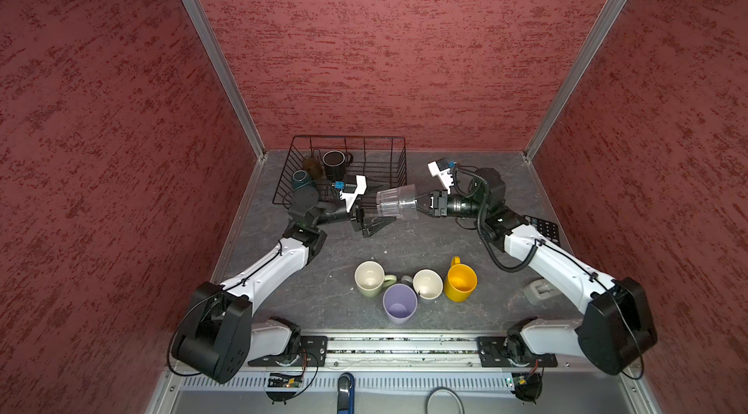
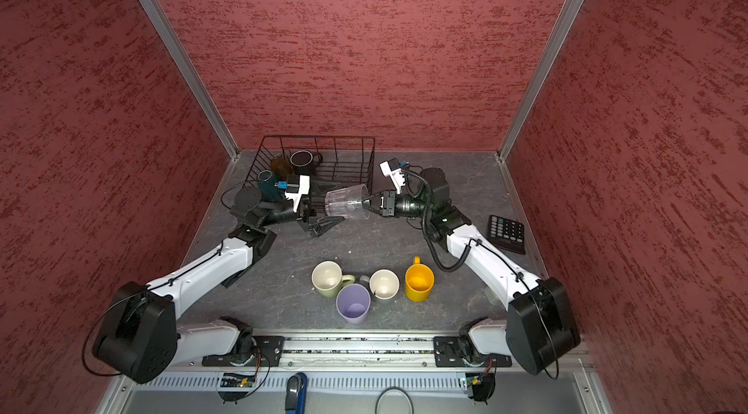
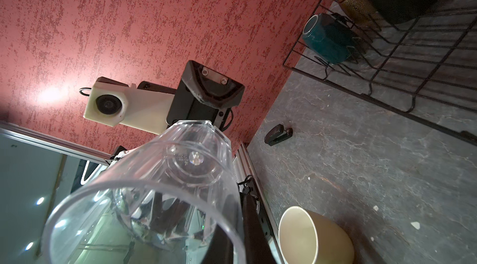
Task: Load cups into a dish rack
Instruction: Place the cup upside down at the dish rack.
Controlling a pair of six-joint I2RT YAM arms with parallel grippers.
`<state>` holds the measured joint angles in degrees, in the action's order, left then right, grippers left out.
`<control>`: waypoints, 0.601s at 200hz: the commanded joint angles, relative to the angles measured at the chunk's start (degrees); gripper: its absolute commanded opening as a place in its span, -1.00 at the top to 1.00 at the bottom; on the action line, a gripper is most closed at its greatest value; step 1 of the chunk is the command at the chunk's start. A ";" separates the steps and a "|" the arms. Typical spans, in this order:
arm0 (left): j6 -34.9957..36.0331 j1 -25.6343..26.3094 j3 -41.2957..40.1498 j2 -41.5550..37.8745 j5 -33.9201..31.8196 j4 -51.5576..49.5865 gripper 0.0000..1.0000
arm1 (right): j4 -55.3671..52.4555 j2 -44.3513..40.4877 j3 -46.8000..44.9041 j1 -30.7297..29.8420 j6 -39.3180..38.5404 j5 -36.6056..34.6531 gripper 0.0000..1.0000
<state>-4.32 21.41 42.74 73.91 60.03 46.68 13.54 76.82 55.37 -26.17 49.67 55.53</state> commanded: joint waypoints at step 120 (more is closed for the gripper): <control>-2.08 1.97 2.65 2.31 4.25 2.37 -0.71 | 13.04 2.18 -1.31 -2.87 6.57 1.43 1.00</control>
<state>-5.67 23.03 43.81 75.26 63.35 47.68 22.13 78.78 53.98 -28.38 54.94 56.27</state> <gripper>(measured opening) 0.874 0.086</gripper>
